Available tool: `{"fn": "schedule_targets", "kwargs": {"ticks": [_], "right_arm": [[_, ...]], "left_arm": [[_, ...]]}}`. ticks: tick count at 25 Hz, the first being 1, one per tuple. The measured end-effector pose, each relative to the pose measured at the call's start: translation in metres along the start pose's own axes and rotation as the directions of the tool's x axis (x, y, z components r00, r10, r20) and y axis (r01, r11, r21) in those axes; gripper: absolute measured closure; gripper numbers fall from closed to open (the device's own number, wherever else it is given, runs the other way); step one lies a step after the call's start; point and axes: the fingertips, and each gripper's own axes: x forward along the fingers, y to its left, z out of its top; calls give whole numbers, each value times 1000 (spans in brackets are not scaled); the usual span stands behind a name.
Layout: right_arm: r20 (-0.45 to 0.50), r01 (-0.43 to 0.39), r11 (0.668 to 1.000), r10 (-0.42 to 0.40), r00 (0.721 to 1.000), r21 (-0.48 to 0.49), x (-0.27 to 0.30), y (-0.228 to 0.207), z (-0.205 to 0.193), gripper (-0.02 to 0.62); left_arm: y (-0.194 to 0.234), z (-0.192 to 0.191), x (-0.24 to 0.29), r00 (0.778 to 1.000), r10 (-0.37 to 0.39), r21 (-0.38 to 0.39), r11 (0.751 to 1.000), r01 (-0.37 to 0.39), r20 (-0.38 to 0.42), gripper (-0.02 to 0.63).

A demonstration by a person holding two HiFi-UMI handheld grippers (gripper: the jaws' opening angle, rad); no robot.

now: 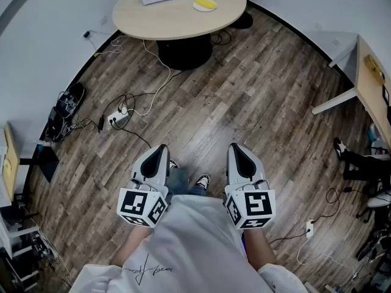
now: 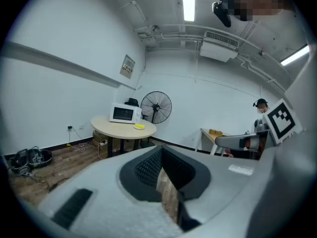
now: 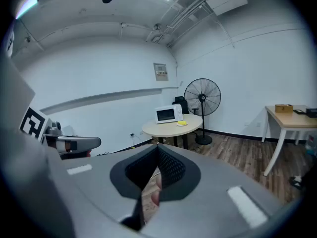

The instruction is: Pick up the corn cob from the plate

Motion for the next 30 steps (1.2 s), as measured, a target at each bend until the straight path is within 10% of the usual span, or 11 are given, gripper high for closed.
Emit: {"fn": "schedule_targets", "kwargs": {"ticks": [15, 30], "right_arm": [[-13, 91, 995, -90, 996, 46, 22, -46, 8, 586], [-59, 56, 998, -56, 997, -11, 177, -59, 62, 598]], "left_arm": [[39, 8, 33, 1000, 25, -33, 999, -25, 2, 616], [99, 73, 160, 997, -70, 40, 997, 71, -6, 615]]}}
